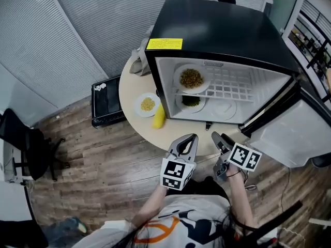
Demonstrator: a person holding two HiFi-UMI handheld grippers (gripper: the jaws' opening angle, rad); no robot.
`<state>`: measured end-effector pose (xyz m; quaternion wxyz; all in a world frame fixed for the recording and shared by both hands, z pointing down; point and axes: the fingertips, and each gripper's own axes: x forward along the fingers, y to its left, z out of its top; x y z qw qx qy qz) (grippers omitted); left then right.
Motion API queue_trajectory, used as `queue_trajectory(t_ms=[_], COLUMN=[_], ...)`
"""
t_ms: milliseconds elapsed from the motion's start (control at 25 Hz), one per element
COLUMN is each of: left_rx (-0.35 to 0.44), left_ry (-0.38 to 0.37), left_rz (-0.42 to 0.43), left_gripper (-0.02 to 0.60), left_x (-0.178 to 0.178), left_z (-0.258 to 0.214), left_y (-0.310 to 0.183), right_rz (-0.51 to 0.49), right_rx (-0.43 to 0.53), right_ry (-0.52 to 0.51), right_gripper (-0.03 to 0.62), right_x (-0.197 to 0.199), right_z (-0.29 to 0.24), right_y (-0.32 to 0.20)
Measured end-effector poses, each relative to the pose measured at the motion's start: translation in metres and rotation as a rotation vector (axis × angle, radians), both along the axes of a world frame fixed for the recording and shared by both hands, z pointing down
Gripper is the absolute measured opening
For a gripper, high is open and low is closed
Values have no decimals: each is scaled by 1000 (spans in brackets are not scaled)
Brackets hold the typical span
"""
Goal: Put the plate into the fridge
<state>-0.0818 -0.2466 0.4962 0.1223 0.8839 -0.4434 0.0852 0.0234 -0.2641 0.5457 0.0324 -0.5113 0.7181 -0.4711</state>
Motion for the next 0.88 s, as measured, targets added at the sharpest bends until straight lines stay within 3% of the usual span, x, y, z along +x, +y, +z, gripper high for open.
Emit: queue_trajectory(t_ms=[160,440,880], left_rx=[-1,13,30], left_ry=[3,0,-4], left_rz=[10,-22,-116], left_gripper=[12,12,12], left_x=[5,15,47], left_z=[0,-9,-21], left_y=[11,27,87], right_rz=[7,-41,-144], right_rx=[5,24,48], right_ry=[-3,28,32], right_gripper=[161,67,48], right_x=[4,11,45], right_z=[-3,-17,-30], right_y=[14,41,108])
